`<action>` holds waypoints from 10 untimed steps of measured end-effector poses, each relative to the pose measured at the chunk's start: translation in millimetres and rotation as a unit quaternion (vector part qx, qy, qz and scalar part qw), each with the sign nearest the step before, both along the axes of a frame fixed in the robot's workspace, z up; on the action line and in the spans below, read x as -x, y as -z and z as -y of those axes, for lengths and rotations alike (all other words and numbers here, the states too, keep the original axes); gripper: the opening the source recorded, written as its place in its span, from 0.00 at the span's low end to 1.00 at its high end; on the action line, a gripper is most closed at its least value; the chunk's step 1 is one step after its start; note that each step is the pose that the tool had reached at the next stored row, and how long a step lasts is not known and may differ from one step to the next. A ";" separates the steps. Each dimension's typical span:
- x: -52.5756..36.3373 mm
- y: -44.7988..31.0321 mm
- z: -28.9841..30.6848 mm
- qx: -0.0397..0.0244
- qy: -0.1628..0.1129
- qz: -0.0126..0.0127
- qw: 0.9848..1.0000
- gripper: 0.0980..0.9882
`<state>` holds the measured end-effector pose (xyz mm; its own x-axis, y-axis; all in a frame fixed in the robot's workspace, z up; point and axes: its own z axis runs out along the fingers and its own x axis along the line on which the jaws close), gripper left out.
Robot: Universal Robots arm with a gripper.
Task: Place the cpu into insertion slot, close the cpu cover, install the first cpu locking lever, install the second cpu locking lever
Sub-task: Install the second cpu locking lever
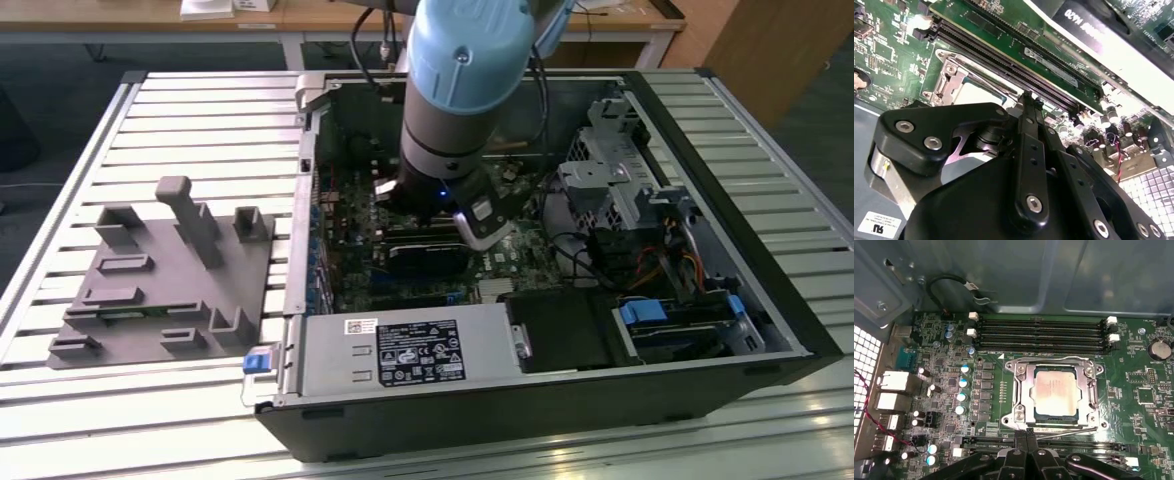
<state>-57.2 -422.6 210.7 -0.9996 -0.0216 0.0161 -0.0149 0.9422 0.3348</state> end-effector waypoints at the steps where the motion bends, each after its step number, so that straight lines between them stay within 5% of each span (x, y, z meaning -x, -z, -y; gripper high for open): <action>1: 0.2 0.5 0.3 -0.001 0.002 0.000 1.000 0.01; 10: 11.9 5.7 0.6 -0.003 0.014 0.000 1.000 0.01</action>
<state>-69.1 -423.2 205.0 -0.9999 0.0060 0.0161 0.0111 0.9404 0.3400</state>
